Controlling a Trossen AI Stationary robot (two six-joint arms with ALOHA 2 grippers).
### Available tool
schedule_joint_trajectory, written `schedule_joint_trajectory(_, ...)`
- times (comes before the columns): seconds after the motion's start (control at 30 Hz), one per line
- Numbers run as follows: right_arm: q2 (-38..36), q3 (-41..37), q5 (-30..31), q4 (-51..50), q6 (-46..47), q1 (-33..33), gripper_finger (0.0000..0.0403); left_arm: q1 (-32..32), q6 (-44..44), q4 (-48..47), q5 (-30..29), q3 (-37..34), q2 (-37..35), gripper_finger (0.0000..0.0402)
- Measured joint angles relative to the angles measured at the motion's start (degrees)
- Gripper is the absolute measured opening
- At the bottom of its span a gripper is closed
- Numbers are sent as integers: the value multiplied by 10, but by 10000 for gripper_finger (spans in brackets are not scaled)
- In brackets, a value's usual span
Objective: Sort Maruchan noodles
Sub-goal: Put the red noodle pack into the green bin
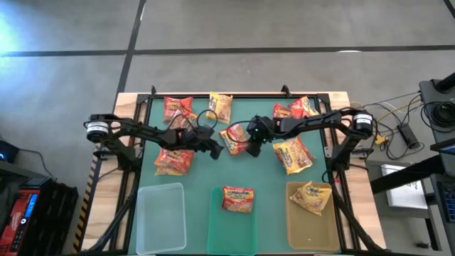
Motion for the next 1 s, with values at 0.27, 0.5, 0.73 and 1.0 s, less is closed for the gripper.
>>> schedule_joint_trajectory(0.27,15,-35,10,62,-27,0,117,41,-119,64,-15,-42,0,233)
schedule_joint_trajectory(0.5,18,-58,11,81,-28,0,113,71,-153,116,-16,-55,0,233)
schedule_joint_trajectory(0.73,9,-54,9,66,-31,0,108,75,-141,118,-4,-45,0,233)
schedule_joint_trajectory(1.0,-41,-52,9,88,-6,6,94,76,-111,117,-4,-46,0,233)
